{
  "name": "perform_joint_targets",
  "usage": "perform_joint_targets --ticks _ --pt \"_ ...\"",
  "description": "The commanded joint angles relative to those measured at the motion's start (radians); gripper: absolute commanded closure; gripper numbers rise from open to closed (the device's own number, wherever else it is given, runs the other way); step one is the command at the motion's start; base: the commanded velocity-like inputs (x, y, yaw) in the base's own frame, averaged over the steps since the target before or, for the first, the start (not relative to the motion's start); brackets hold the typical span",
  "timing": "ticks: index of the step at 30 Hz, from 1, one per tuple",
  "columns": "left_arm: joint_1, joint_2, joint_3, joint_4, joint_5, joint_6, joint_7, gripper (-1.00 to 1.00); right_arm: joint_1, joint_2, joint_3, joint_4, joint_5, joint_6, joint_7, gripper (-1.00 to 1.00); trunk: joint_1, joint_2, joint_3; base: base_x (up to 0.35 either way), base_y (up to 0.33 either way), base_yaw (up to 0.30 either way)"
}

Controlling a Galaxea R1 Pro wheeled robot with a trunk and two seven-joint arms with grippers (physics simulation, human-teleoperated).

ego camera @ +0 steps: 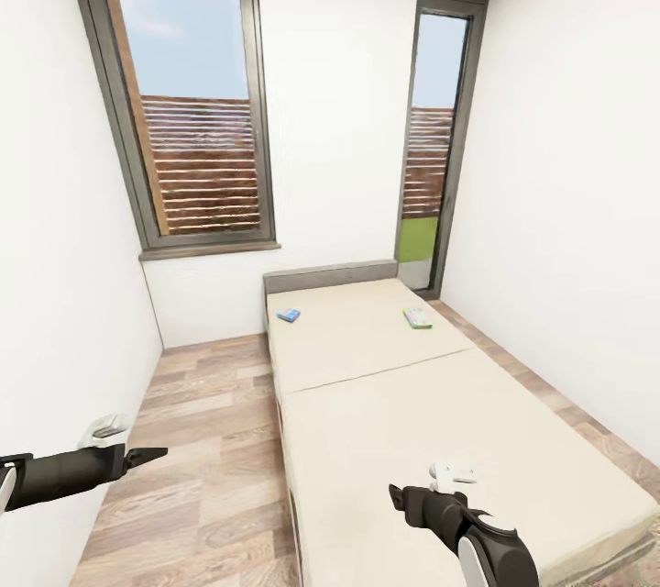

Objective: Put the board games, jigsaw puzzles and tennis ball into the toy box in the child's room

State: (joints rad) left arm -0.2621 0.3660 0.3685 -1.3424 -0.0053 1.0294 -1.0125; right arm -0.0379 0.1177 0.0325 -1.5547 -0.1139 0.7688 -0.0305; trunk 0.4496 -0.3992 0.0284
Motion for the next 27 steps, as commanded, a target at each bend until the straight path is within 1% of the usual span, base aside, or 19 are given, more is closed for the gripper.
perform_joint_targets --ticks 1,8,18,22,27 --pt "0.0 0.0 0.001 0.0 -0.001 0.008 -0.004 -1.0 0.0 0.0 0.0 -0.001 -0.007 0.004 -0.003 -1.0 0.0 -0.001 0.0 0.0 0.215 -0.221" --pt "0.0 0.0 0.001 0.0 -0.001 0.008 -0.004 -1.0 0.0 0.0 0.0 -0.001 -0.007 0.004 -0.003 -1.0 0.0 -0.001 0.0 0.0 0.207 -0.252" --pt "0.0 0.001 0.001 0.0 -0.001 0.008 -0.004 -1.0 0.0 0.0 0.0 0.0 -0.007 0.004 -0.004 -1.0 0.0 -0.001 0.0 0.048 0.07 -0.262" --pt "0.0 0.001 0.001 0.0 -0.001 0.008 -0.004 -1.0 0.0 0.0 0.0 -0.001 -0.007 0.004 -0.003 -1.0 0.0 -0.001 0.0 0.087 0.06 -0.112" --pt "0.0 0.001 0.001 0.0 -0.001 0.008 -0.004 -1.0 0.0 0.0 0.001 -0.001 -0.007 0.004 -0.004 -1.0 0.0 -0.001 0.0 0.036 0.021 -0.039"
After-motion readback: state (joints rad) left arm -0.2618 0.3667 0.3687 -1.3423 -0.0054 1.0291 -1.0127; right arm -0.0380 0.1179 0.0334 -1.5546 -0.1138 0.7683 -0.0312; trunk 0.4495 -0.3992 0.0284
